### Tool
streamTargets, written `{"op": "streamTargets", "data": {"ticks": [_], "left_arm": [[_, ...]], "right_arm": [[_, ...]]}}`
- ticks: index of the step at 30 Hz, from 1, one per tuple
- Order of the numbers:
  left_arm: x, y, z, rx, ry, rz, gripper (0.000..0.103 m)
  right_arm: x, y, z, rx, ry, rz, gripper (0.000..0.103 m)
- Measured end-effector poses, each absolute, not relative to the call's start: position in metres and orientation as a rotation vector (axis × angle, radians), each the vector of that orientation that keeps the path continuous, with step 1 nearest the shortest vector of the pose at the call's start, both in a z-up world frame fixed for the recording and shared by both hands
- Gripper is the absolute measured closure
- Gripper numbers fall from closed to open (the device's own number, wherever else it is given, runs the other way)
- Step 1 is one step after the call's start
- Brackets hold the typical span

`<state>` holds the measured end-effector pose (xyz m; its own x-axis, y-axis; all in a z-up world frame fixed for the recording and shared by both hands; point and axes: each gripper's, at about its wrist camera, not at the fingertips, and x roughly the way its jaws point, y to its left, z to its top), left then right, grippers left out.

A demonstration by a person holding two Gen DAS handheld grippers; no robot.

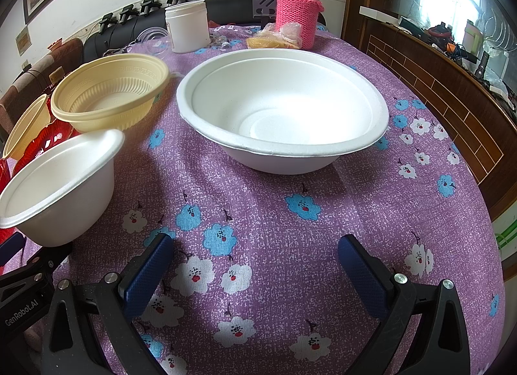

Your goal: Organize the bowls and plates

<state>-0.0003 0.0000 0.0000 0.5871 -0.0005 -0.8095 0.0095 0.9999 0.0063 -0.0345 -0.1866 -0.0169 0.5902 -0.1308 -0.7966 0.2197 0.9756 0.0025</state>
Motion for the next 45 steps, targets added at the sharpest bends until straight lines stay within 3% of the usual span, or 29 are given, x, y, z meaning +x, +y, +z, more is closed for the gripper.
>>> {"op": "streamTargets", "data": {"ticks": [45], "left_arm": [[-0.012,0.002,0.0,0.019,0.943,-0.014,0.0]], "right_arm": [[-0.034,-0.187,-0.018,0.109,0.917,-0.213,0.001]]}}
